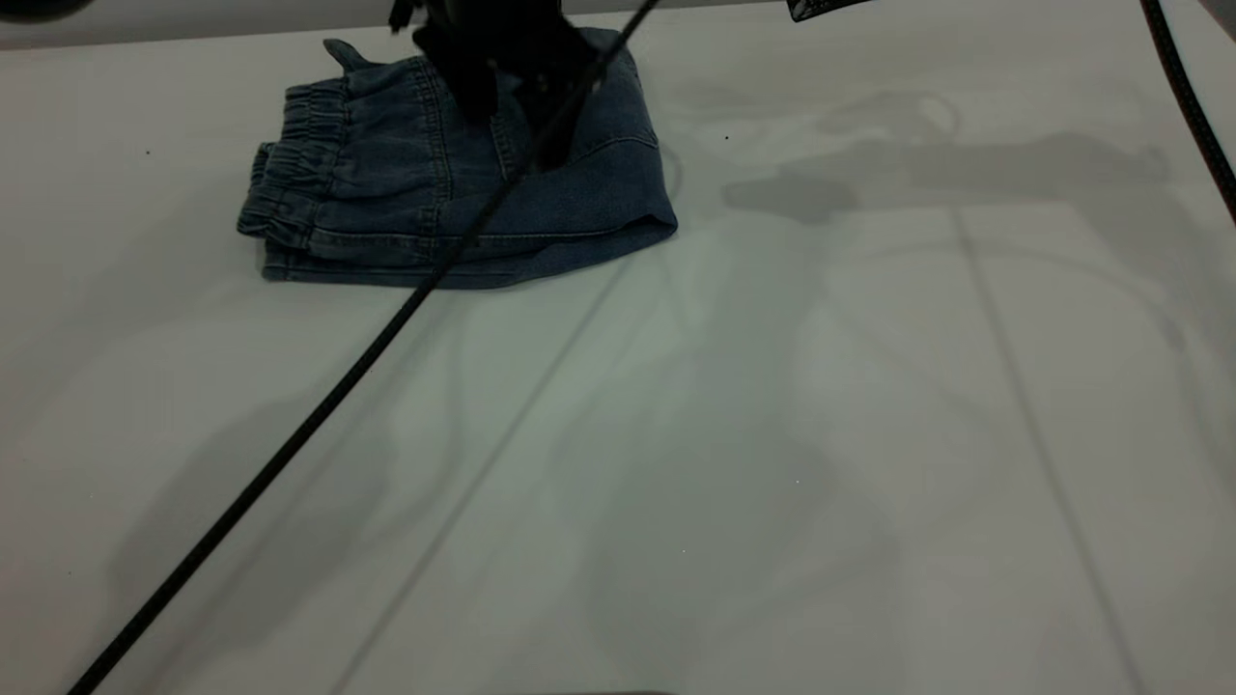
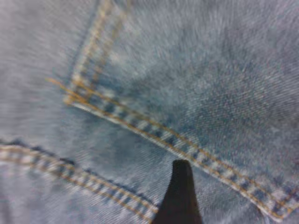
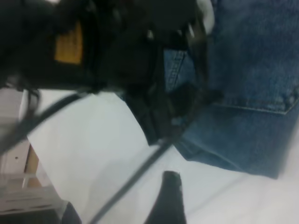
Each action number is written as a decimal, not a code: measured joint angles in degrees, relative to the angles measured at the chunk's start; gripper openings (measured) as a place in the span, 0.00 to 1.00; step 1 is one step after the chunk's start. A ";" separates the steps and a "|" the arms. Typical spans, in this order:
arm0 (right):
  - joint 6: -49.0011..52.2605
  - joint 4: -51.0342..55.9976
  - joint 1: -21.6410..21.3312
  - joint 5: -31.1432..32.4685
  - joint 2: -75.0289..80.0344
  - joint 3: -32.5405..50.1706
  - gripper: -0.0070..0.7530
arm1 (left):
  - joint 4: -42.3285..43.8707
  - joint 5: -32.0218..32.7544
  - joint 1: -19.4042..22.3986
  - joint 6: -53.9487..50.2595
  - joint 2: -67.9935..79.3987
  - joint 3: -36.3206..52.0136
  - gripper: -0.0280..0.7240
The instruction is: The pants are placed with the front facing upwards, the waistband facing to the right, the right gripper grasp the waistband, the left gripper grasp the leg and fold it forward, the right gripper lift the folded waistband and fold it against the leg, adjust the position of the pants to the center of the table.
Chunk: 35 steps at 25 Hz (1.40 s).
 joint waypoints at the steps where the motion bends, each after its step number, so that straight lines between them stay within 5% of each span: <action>1: -0.48 -0.06 -0.23 0.11 -0.13 -0.05 0.77 | 0.00 0.00 0.00 0.05 -0.85 -0.02 0.81; 7: 0.13 -4.77 -3.00 3.12 -3.50 -2.60 0.77 | 3.89 0.00 0.00 -0.64 -7.26 -0.07 0.81; 25: 32.11 -38.50 -3.85 9.06 -40.46 -7.61 0.77 | 6.53 0.00 0.19 -7.85 -30.26 0.98 0.81; 30: 35.96 -39.15 -3.85 9.27 -52.54 -5.68 0.77 | 6.47 0.00 0.19 -10.25 -41.43 12.61 0.81; 35: 36.82 -39.15 -3.85 9.52 -66.10 6.94 0.77 | 6.31 0.00 0.19 -11.36 -54.50 31.58 0.81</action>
